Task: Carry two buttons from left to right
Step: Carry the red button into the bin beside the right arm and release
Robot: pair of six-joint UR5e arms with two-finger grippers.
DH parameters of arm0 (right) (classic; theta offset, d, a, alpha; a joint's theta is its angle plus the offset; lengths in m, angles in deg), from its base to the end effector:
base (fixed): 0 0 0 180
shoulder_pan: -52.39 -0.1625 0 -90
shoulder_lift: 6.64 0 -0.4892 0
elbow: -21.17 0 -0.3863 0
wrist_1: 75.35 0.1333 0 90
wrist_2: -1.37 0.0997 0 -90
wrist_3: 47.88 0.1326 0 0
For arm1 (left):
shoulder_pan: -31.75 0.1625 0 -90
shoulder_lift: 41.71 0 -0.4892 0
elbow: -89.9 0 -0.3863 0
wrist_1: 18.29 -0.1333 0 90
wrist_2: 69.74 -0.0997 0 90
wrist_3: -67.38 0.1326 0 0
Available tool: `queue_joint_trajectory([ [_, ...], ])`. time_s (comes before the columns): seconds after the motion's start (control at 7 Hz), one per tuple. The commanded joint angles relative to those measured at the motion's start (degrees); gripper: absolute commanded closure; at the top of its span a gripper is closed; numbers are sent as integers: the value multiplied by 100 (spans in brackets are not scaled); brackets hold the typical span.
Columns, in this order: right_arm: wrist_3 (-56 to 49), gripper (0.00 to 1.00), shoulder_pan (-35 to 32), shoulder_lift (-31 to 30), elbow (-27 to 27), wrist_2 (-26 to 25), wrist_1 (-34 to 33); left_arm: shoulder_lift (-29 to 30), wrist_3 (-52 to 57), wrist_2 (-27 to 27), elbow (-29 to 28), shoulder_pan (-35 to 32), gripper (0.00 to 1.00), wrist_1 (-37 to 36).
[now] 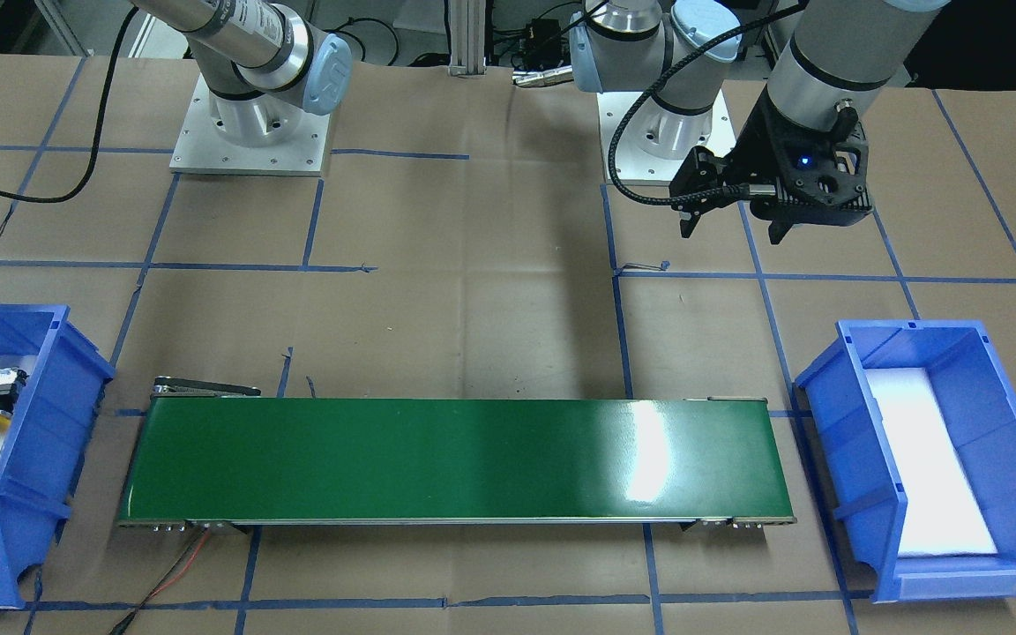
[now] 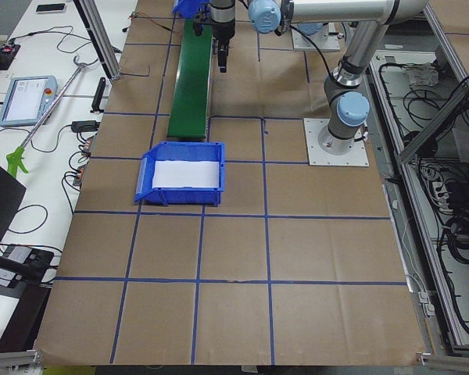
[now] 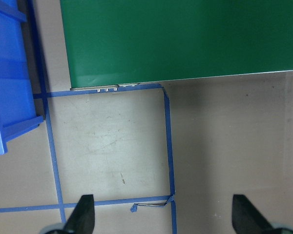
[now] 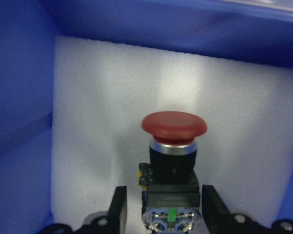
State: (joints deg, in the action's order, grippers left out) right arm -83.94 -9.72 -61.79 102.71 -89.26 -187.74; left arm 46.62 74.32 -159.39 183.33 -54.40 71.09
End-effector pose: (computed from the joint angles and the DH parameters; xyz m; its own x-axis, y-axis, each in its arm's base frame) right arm -0.2183 -0.6943 0.2530 -0.9894 -0.1414 -0.0322 -0.1432 0.9877 0.0628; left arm -0.1023 -0.4768 0.5051 -0.9985 0.0538 0.0085 0.0539 0.9984 0.0190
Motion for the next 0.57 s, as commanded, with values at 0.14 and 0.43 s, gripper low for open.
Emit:
queue_joint_trajectory([
  [0.14,63,1,-20,-783,28,-17,234,9,-34,1,8,-16,0,9],
  [0.43,324,1,-38,-1522,46,35,1328,18,-34,10,-1,-16,0,9],
])
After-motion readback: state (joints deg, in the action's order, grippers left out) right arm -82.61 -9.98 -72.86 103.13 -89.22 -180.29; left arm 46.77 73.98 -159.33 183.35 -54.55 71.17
